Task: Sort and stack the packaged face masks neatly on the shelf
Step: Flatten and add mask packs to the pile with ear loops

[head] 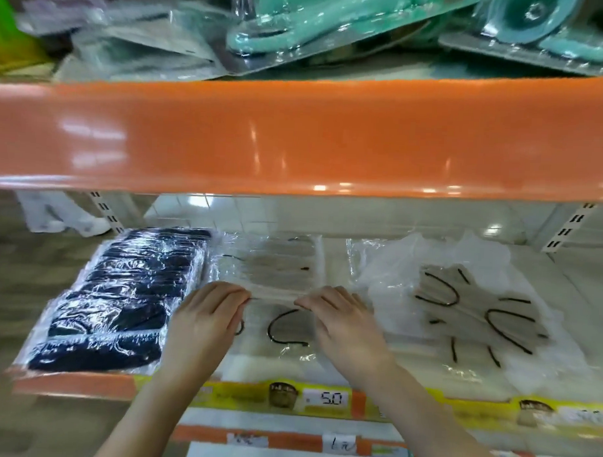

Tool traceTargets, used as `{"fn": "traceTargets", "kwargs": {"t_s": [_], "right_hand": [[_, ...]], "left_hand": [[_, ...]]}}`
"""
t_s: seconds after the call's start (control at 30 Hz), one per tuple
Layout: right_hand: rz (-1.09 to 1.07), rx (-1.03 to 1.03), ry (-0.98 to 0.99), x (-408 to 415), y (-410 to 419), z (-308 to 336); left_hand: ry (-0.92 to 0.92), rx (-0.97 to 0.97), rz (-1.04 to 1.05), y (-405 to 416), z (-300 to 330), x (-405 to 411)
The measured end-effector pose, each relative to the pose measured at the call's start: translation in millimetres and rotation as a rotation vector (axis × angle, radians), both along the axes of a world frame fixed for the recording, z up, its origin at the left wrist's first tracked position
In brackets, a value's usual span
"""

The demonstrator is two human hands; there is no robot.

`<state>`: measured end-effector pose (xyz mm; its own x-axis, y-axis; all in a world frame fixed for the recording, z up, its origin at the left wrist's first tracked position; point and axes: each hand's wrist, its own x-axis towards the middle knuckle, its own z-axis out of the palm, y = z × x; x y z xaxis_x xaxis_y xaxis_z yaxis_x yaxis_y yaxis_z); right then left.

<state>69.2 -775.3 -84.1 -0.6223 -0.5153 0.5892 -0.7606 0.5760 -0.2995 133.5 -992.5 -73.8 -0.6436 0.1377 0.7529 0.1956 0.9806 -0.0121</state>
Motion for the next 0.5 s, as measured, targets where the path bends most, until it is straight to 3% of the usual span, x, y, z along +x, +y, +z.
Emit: {"fn": "traceTargets", "kwargs": {"t_s": [0.37,0.5], "right_hand": [[0.006,0.094,-0.116,25,-32,-34],[-0.033,0.106,-0.107,30,-35,-44]], "left_hand": [[-0.124,0.038,-0.032,-28,-36,33],[-0.262,0.031,-0.048,-28,-49,33]]}}
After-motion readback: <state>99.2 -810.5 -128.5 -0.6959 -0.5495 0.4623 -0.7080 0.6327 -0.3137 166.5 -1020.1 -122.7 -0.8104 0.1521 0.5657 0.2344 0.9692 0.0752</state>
